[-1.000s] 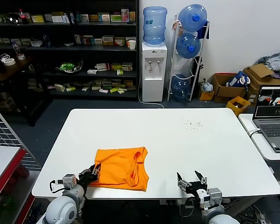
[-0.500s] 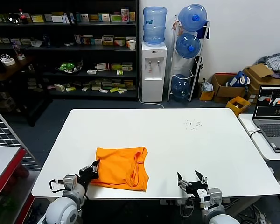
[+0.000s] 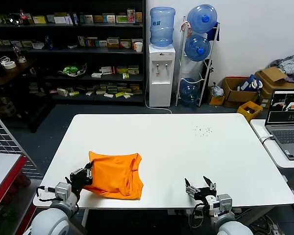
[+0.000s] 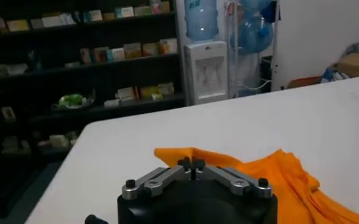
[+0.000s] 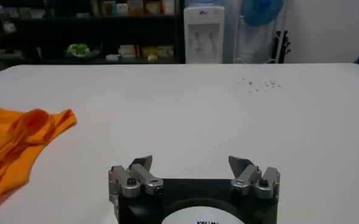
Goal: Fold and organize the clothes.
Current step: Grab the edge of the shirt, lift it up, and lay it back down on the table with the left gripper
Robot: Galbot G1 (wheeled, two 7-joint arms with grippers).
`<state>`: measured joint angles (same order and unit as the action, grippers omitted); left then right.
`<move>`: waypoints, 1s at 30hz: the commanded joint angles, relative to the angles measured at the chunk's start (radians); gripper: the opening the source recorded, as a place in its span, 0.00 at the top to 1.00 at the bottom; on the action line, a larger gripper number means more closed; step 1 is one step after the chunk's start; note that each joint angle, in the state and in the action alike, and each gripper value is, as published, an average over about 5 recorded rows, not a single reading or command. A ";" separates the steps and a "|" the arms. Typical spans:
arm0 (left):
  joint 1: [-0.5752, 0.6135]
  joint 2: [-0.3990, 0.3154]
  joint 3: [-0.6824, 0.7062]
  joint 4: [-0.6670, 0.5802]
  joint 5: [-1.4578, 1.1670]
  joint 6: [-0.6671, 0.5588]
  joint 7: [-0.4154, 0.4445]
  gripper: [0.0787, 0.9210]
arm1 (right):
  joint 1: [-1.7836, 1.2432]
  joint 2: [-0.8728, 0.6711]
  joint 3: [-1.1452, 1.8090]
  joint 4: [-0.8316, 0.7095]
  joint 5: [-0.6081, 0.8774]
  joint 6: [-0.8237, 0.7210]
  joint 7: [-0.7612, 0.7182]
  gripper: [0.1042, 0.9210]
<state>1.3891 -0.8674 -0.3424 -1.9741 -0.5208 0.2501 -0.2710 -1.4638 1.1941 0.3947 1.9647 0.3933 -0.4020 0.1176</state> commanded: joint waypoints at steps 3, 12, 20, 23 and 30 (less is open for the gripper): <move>0.018 0.208 -0.160 0.053 -0.025 0.015 0.004 0.98 | 0.010 -0.010 0.000 -0.003 0.011 0.010 -0.004 0.12; 0.024 0.307 -0.226 0.127 -0.080 0.013 0.023 0.98 | 0.012 -0.012 0.002 -0.008 0.012 0.013 -0.002 0.12; 0.033 0.345 -0.238 0.089 -0.181 0.038 0.001 0.98 | 0.013 -0.003 0.001 -0.015 0.004 0.013 0.000 0.12; 0.008 0.316 -0.170 -0.005 -0.281 0.086 -0.053 0.98 | 0.006 0.010 0.009 -0.016 -0.006 0.017 0.000 0.12; -0.374 0.063 0.427 -0.139 -0.614 0.189 -0.315 0.98 | -0.052 0.062 0.052 -0.002 -0.058 0.027 0.002 0.12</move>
<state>1.3714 -0.5939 -0.4792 -1.9598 -0.7469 0.3245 -0.3230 -1.4708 1.2144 0.4144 1.9521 0.3782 -0.3798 0.1181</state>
